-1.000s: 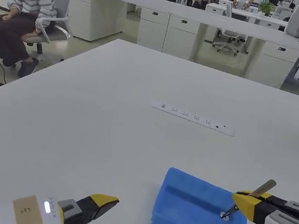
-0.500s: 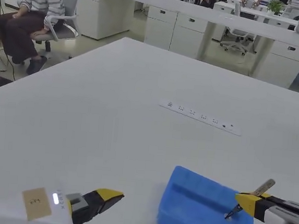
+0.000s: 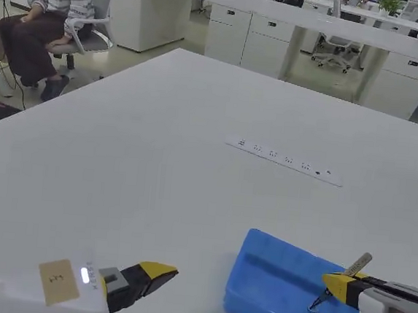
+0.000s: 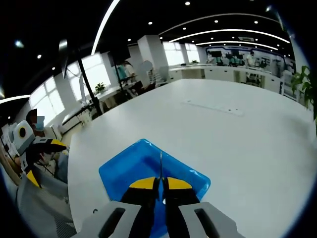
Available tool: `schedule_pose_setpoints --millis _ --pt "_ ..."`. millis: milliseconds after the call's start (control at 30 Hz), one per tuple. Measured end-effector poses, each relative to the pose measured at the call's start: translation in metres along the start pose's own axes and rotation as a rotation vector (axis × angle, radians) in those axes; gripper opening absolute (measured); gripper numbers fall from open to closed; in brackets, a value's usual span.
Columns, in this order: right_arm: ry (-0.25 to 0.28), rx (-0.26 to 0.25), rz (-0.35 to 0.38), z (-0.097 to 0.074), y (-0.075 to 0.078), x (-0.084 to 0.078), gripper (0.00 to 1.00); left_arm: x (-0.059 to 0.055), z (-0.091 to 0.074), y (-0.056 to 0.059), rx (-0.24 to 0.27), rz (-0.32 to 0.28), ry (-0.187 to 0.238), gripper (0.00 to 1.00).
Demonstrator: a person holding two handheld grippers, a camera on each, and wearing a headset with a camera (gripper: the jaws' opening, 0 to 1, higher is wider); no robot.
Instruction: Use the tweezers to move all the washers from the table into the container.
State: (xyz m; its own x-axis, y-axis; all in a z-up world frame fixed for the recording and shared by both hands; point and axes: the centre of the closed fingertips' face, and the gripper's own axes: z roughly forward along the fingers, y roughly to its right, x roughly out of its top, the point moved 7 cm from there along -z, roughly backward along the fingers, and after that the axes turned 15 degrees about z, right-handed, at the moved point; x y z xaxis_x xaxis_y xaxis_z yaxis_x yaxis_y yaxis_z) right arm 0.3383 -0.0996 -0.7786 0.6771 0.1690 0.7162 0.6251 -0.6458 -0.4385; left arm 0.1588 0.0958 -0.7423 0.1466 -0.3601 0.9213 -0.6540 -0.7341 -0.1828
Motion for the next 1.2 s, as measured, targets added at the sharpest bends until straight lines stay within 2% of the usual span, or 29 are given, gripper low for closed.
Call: schedule_pose_setpoints --millis 667,1200 --pt "0.012 0.003 0.011 -0.004 -0.001 0.001 0.03 -0.001 0.000 0.000 -0.002 0.002 -0.005 0.70" --pt "0.065 0.041 0.049 -0.020 -0.014 0.002 0.03 0.000 0.000 0.001 -0.006 0.004 -0.003 0.70"
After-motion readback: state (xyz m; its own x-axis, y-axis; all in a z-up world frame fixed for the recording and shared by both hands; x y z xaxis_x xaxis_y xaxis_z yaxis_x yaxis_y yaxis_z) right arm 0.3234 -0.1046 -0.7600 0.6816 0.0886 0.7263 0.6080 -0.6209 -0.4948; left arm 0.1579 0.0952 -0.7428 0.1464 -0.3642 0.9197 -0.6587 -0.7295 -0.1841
